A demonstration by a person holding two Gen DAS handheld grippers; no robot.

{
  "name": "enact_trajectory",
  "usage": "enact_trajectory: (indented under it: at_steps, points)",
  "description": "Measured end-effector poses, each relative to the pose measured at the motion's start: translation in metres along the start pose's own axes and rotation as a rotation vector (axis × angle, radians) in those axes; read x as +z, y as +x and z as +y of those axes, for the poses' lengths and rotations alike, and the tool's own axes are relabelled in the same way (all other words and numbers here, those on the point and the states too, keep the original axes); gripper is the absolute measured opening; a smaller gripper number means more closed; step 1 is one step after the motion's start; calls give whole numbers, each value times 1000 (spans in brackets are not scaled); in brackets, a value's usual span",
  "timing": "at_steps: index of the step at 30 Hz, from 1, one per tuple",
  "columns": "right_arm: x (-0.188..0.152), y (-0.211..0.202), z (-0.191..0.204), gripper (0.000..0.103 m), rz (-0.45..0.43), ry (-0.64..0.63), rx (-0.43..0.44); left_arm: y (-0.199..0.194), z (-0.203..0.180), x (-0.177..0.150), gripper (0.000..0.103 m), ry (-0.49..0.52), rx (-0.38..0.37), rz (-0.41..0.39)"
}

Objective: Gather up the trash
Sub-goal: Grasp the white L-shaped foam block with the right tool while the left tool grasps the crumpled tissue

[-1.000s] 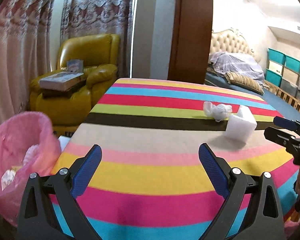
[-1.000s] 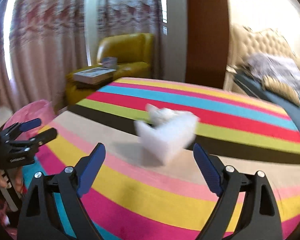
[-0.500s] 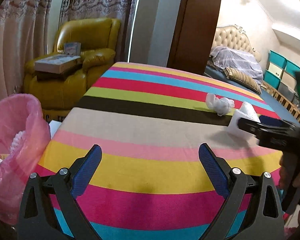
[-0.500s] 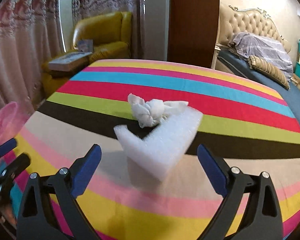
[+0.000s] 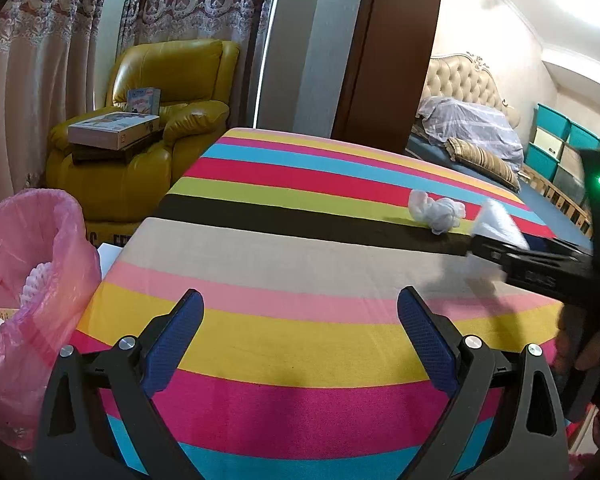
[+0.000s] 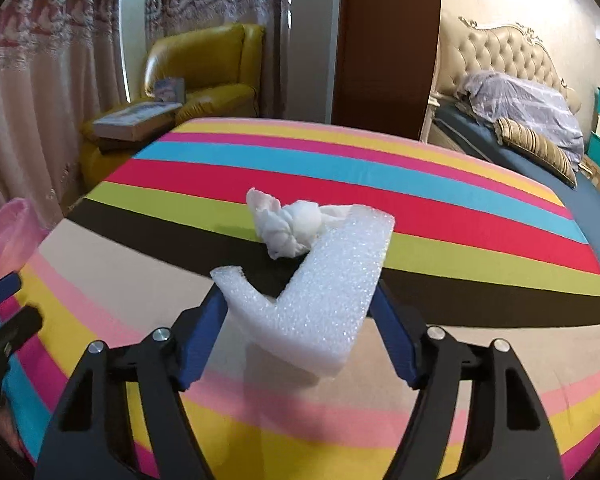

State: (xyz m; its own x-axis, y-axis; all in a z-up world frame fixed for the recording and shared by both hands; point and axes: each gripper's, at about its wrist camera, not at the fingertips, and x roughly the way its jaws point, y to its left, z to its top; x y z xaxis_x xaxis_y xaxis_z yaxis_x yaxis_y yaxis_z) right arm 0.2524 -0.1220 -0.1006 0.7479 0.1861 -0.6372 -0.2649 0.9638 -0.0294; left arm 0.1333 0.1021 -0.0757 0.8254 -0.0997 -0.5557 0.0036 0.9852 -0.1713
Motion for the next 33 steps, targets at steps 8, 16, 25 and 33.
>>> enact_trajectory:
  at_steps: [8, 16, 25, 33]
  points:
    - [-34, -54, -48, 69, -76, -2, -4, 9, -2, 2, 91, 9, 7, 53]
    - [-51, -79, -101, 70, -118, 105, 9, 27, -28, 15, 91, 37, 2, 166]
    - [-65, -96, -130, 70, -132, 136, -30, 77, -110, 34, 91, 136, -48, 187]
    - [-71, -95, -138, 70, -106, 175, -1, 130, -157, 60, 91, 167, -21, 201]
